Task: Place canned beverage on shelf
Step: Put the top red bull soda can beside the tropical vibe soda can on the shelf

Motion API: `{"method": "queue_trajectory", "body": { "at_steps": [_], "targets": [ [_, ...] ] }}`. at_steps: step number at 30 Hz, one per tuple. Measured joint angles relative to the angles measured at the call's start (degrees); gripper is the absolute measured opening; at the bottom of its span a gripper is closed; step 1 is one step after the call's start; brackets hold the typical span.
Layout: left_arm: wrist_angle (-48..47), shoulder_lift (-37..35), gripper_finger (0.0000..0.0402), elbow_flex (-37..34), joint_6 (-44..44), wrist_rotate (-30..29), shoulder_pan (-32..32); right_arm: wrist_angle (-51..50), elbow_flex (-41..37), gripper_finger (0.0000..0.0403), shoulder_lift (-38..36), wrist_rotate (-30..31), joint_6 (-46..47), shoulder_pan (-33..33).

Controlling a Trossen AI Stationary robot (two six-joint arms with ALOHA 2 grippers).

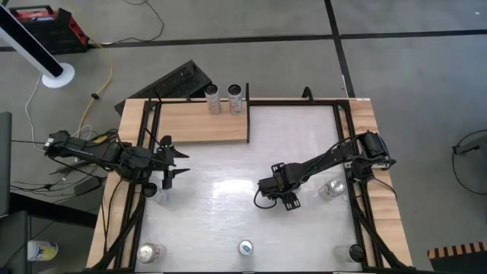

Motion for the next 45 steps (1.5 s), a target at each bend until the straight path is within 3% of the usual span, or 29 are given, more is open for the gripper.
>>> {"method": "queue_trajectory", "body": {
  "at_steps": [2,3,8,12,21,45],
  "targets": [
    [0.0,0.0,0.0206,0.0,0.0,0.0,0.0,-0.1,0.0,0.0378,0.0,0.0,2.8,-0.6],
    [0.0,0.0,0.0206,0.0,0.0,0.0,0.0,-0.2,0.0,0.0376,0.0,-0.1,4.0,-1.0],
    [0.0,0.0,0.0206,0.0,0.0,0.0,0.0,-0.6,-0.1,0.0305,0.1,-2.5,3.3,-1.7],
    [0.0,0.0,0.0206,0.0,0.0,0.0,0.0,-1.4,0.2,0.0279,0.1,-3.3,0.6,-1.6],
    [0.0,0.0,0.0206,0.0,0.0,0.0,0.0,-5.7,5.5,0.029,0.3,-3.2,0.9,-2.5],
    [0.0,0.0,0.0206,0.0,0.0,0.0,0.0,-1.8,5.7,0.0296,0.1,-3.3,0.9,-3.2]
  ]
}}
